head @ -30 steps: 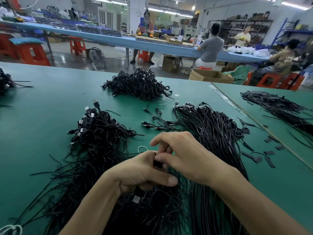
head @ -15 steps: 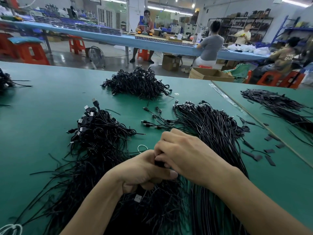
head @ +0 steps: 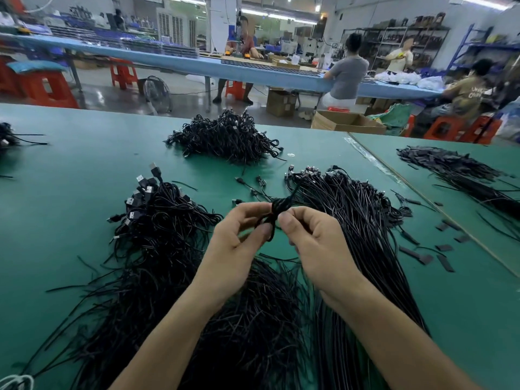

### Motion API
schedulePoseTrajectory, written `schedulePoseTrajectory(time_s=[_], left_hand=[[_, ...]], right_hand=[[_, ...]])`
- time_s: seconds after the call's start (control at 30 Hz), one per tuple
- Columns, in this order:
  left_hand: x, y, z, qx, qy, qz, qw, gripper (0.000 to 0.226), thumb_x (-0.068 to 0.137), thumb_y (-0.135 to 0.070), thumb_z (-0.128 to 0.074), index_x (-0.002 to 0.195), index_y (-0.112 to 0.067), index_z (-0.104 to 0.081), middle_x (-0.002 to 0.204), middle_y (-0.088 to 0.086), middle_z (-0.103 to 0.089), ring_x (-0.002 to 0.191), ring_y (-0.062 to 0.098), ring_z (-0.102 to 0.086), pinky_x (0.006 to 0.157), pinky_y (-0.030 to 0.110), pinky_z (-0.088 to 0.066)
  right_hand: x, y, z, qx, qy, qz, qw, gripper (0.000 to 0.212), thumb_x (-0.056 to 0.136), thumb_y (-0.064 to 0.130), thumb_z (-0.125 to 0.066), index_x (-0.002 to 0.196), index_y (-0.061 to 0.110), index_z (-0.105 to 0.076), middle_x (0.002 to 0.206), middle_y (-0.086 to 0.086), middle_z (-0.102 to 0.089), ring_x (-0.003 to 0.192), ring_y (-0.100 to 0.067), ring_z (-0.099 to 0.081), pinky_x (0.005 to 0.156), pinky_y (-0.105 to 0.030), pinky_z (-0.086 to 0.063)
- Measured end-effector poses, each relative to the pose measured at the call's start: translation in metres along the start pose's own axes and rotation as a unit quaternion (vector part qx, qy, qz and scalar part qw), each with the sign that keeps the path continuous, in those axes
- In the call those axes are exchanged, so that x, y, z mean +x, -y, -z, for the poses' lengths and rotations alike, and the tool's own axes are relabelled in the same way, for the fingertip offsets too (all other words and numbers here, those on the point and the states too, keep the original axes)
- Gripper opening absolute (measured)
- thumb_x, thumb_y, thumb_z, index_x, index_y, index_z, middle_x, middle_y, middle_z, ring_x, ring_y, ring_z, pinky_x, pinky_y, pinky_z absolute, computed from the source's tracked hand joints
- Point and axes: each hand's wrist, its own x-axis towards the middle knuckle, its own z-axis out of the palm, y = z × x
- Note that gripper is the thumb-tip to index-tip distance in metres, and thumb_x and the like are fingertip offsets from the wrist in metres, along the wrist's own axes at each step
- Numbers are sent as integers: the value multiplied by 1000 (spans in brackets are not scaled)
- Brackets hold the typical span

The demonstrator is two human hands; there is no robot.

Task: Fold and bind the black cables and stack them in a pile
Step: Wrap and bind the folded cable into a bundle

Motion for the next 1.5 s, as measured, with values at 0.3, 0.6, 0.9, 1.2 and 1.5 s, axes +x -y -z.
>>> schedulePoseTrajectory(time_s=[0.3, 0.6, 0.9, 1.2, 1.5], left_hand=[[0, -1, 1, -31, -21, 25, 999, 21, 99, -10, -57, 101, -25, -71, 85, 5, -76, 78, 17, -73, 70, 24, -55], [-1, -13, 1, -215, -27, 48, 975, 26, 92, -44, -50, 88, -22, -64, 91, 10, -73, 91, 26, -68, 87, 39, -55], [-3, 2, 0, 33, -20, 12, 999, 39, 71, -33, -89, 93, -33, -57, 73, -16, -48, 62, 5, -42, 57, 19, -40], [-1, -2, 1, -65, -34, 56, 996, 10, 90, -5, -69, 90, -14, -63, 76, 7, -75, 69, 21, -74, 62, 26, -57], [-6, -20, -1, -194, -47, 31, 979, 35, 73, -60, -72, 82, -26, -66, 80, 6, -73, 77, 24, -62, 77, 40, -47]], right_hand=[[0, -3, 0, 91, 54, -71, 992, 21, 97, 17, -60, 77, 16, -66, 59, 11, -53, 55, 0, -44, 54, -10, -38], [-4, -12, 2, 111, 96, -84, 986, 21, 83, 31, -65, 84, 10, -68, 56, 16, -58, 52, 6, -48, 53, -6, -38], [4, -9, 17, 35, 67, -21, 997, 17, 95, 10, -63, 79, 13, -67, 63, 13, -63, 62, 4, -55, 65, -10, -45], [-4, -8, 10, 45, 85, -5, 995, 18, 96, 5, -59, 79, 8, -63, 59, 19, -60, 59, 8, -53, 63, -6, -42], [-11, -7, 6, 96, 121, -38, 987, 13, 90, 16, -65, 82, 7, -67, 62, 13, -57, 56, 4, -47, 57, -9, -38]])
